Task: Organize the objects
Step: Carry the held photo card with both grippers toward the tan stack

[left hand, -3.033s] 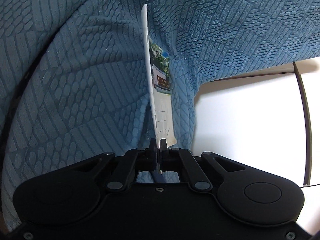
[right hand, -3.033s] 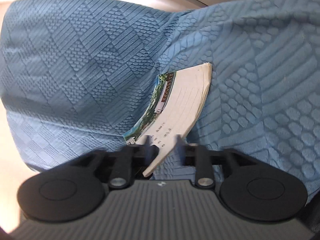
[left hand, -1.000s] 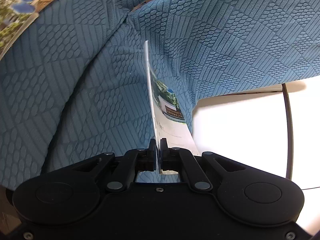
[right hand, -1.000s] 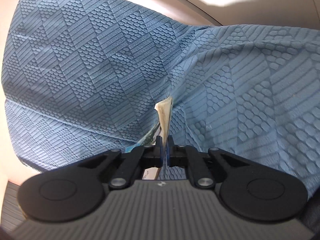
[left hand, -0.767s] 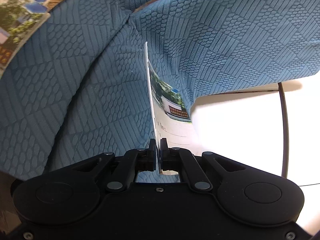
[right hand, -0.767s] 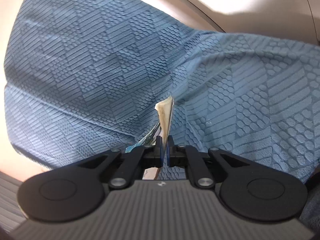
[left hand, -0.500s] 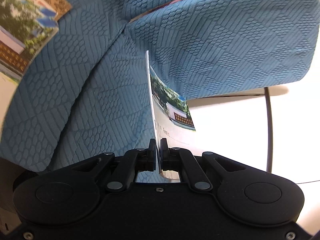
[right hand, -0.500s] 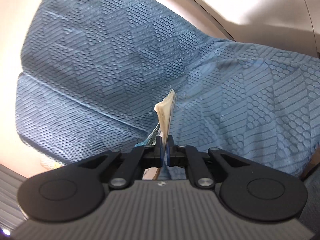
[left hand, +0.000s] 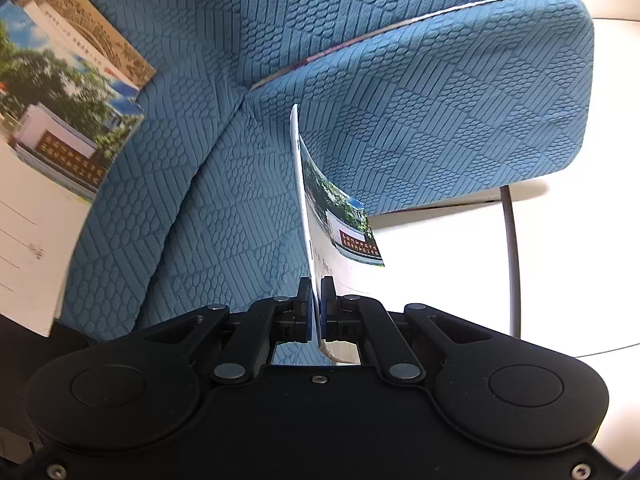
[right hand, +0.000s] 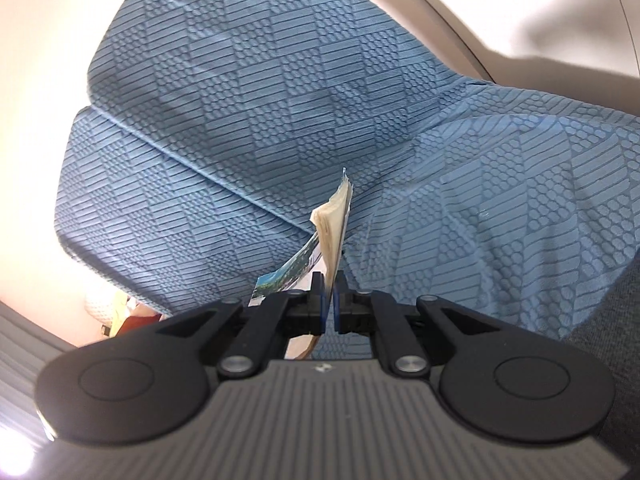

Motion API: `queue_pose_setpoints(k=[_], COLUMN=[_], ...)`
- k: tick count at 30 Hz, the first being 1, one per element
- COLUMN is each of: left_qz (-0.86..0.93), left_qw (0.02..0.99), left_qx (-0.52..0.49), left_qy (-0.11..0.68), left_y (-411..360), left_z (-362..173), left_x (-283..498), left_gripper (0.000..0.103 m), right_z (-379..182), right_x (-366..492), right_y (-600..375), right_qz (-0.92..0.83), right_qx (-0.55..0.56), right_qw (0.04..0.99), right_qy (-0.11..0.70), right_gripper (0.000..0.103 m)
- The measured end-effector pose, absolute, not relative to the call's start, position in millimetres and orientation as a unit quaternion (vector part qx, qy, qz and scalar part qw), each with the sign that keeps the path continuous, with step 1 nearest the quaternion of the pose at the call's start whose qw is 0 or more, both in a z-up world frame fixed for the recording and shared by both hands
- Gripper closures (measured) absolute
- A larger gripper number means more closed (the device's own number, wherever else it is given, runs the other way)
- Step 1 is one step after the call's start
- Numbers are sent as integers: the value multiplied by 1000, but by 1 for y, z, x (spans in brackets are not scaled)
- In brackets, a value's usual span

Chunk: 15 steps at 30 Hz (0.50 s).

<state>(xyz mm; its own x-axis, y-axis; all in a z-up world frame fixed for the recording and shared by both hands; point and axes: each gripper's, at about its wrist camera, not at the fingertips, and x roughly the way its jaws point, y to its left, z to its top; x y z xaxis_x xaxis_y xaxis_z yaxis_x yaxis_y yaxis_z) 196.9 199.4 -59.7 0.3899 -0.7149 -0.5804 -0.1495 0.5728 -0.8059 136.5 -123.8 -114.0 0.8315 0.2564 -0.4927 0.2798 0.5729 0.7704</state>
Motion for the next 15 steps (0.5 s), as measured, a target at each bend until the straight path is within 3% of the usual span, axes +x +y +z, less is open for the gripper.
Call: queue_pose_setpoints(k=[15], left_qz=[-184], left_qw=[732], left_qx=[-423], left_qy=[502], left_y=[265], left_z=[-26], left_x=[186], left_gripper=[100], right_z=[-88], right_x=[132], right_y=[-66], right_qz=[26], right_qx=[454], right_qw=[842], right_qy=[292], right_gripper=[97])
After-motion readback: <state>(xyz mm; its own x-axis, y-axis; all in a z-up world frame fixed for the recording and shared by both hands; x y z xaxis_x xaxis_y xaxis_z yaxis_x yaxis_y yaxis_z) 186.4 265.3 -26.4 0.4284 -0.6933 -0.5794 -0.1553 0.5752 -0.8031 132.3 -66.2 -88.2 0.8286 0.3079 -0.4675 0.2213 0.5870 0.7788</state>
